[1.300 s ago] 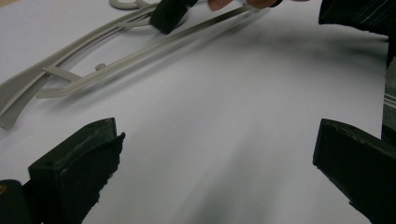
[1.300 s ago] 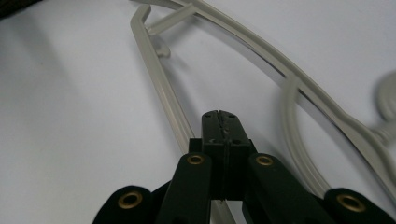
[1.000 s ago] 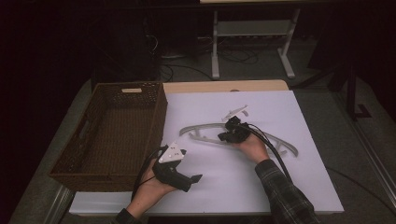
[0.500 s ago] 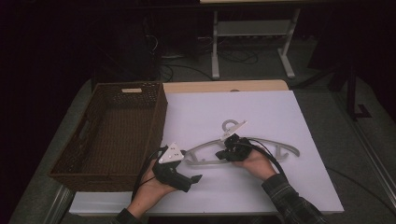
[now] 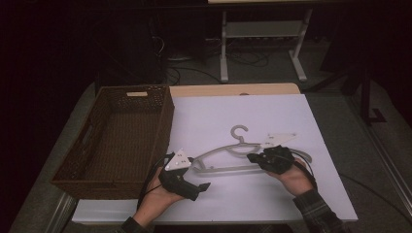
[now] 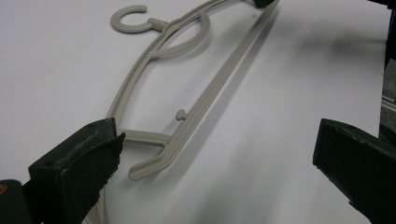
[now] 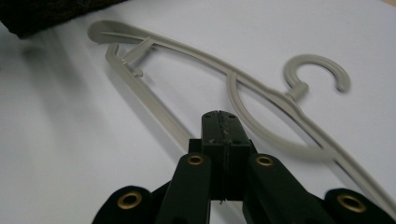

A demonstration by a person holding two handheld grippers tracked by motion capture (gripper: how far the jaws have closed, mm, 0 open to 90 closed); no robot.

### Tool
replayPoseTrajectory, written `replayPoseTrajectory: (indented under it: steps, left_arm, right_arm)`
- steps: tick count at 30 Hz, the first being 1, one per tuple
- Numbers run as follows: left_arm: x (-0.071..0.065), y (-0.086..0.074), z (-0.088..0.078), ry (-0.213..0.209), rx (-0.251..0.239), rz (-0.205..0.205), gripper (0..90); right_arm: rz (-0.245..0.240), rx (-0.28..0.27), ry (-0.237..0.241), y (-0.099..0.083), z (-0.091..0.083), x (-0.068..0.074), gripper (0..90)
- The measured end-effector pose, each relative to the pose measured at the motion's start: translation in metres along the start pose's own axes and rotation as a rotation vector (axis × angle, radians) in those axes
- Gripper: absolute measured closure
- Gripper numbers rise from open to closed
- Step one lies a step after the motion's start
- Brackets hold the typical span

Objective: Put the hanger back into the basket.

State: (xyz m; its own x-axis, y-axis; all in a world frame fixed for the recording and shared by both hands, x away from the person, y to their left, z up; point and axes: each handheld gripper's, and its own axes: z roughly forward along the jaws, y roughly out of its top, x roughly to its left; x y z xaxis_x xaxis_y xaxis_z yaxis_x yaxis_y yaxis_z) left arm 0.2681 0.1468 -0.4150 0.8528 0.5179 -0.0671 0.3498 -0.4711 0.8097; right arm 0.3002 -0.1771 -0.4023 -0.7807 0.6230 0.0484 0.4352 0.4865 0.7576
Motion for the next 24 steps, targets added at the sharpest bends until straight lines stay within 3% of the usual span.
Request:
replayPoseTrajectory:
  steps: [4, 6, 9, 18, 24]
  left_arm:
    - [0.001, -0.002, 0.001, -0.003, 0.003, -0.001, 0.2]
    - [0.001, -0.003, 0.001, -0.006, 0.005, -0.004, 0.2]
    - [0.001, -0.004, 0.002, -0.014, 0.006, -0.002, 0.2]
    - [0.003, -0.005, 0.001, -0.006, 0.006, -0.009, 0.2]
    - [0.003, -0.005, 0.001, -0.004, 0.008, -0.009, 0.2]
  right_arm:
    - [0.031, -0.036, -0.017, -0.016, -0.02, -0.001, 89.7]
    - [0.05, -0.026, -0.022, -0.023, -0.022, -0.001, 89.7]
    - [0.095, -0.008, 0.004, -0.035, -0.017, -0.005, 89.8]
    - [0.115, 0.042, -0.039, -0.041, -0.002, -0.018, 89.8]
    - [0.113, 0.02, -0.043, -0.039, 0.003, -0.021, 89.8]
